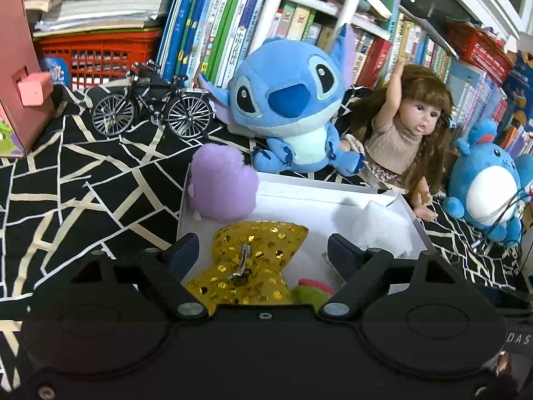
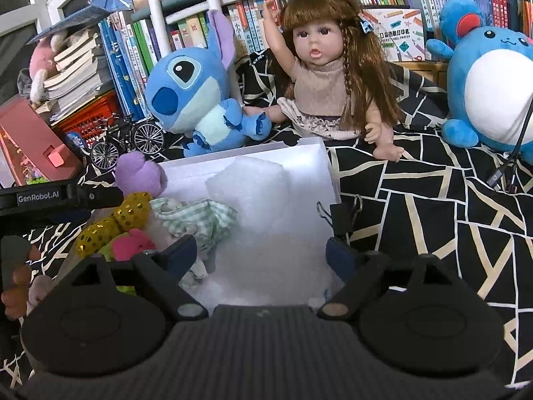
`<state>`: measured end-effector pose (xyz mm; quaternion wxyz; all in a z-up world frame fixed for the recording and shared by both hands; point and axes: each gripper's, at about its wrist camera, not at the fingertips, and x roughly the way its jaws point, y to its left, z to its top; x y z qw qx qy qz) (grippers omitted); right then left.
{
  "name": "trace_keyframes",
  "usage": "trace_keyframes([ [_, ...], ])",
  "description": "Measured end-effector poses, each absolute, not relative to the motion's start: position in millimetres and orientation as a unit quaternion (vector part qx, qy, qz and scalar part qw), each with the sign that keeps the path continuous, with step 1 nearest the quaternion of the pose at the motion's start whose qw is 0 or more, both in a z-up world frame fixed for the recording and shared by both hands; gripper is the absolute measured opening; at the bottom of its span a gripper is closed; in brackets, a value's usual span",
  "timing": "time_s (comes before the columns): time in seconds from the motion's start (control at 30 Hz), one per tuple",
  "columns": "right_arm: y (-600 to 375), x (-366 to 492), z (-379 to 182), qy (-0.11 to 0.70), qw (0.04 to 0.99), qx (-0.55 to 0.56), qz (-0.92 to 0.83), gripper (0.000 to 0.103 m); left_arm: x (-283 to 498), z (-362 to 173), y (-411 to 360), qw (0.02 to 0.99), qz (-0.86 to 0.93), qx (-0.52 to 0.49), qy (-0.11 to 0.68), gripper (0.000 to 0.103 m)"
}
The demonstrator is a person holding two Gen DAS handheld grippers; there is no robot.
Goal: Organize soft objects
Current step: 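Lower the purple plush into the box with the left tool while the right tool releases the fluffy ball there, then withdraw both tools from the box toward the remaining items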
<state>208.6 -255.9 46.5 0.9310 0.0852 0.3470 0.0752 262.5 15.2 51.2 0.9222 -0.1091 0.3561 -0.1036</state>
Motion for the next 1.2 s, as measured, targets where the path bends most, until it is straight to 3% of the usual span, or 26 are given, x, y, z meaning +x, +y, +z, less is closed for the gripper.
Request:
trace_keyframes([
  [1.2, -247, 109, 47, 0.275, 0.957, 0.031, 0.090, 0.103, 123, 51, 39, 0.960, -0.073, -0.064, 0.263, 0.088],
])
